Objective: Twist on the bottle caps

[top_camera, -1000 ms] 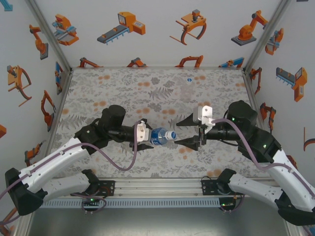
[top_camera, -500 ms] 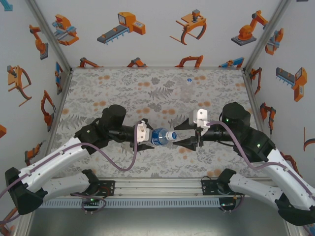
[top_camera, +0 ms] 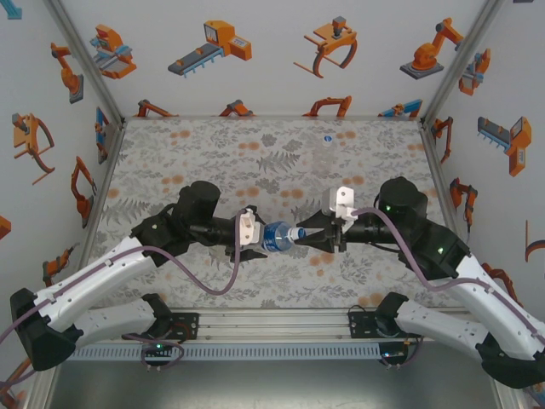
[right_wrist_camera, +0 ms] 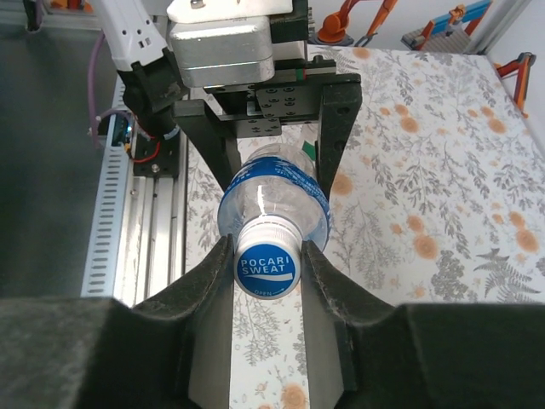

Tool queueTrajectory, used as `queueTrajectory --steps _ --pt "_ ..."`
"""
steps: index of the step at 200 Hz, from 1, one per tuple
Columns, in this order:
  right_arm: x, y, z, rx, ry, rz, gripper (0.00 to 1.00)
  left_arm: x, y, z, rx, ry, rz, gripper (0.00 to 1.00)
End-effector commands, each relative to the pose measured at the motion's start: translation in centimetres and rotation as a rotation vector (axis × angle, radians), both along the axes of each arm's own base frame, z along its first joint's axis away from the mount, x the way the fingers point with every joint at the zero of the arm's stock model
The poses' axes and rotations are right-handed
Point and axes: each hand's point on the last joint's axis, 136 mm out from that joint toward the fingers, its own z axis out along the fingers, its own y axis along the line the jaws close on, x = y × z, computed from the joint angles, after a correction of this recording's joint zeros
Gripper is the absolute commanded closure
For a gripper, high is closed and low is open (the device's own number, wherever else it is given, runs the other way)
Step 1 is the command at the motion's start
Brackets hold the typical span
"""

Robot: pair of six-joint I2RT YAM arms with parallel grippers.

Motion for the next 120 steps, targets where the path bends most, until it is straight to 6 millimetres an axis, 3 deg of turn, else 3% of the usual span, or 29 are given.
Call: queueTrajectory --steps 1,25,41,62,91,120 --pt "1.6 0.2 0.1 0.027 0.090 -0.101 0.85 -0.2 -0.2 1.4 -0.024 -0.015 -0.009 1.00" --pt "3.9 -0.1 -0.1 0.069 0.304 -0.267 1.00 0.8 -0.4 1.4 -0.023 -0.039 0.030 1.00" --pt "6.2 -0.8 -0.7 0.130 0.507 -0.437 1.00 1.5 -0.5 1.4 -0.029 -0.065 0.061 1.00" --pt "8.8 -2.4 -2.9 0.219 0.866 -0.702 1.00 2.7 -0.7 1.3 -0.042 -0.103 0.111 1.00" --pt "9.7 -2.9 -5.9 0.323 1.234 -0.860 1.00 3.8 -1.1 1.1 -0.042 -0.130 0.148 1.00" --pt "10.0 -2.8 -5.7 0.339 1.292 -0.896 1.00 4.2 -1.6 0.8 -0.039 -0.125 0.153 1.00"
